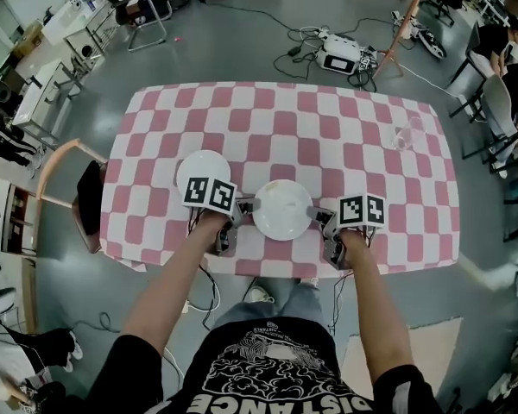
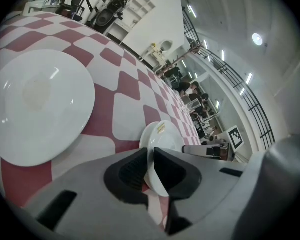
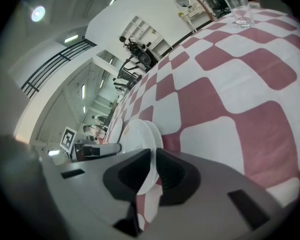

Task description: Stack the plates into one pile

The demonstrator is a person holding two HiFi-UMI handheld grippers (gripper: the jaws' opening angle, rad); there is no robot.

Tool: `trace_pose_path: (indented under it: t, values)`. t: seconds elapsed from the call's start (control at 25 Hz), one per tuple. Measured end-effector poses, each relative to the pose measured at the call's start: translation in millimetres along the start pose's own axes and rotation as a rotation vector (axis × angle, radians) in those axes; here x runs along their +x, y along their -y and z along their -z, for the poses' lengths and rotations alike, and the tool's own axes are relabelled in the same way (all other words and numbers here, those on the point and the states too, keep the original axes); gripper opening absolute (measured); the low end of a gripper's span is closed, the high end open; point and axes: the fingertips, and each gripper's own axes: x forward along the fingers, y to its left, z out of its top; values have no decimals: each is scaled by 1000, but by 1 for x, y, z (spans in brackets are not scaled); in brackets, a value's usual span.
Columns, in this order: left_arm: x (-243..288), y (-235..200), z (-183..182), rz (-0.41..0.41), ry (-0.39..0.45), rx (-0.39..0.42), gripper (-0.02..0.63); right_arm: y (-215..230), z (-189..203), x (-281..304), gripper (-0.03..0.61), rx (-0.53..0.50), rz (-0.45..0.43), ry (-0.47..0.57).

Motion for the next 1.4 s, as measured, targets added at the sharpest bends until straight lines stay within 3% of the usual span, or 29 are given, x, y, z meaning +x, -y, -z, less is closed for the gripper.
trace_pose_path:
  t: [0.36,0.96,1.16,1.4]
  values:
    - [0,0,-4,9,2,20,48,-1,-4,0,40,1,9,35]
    - [0,9,-4,11,8,67,147,-1,-8,-10,100,-51,33,73]
    - [-2,9,-3,-27,11,109,189,-3,-11,-15,114,-60,40,96]
    - [-8,10,-7,-45,48,123,193,-11,-16,-23,129,-94,42,127]
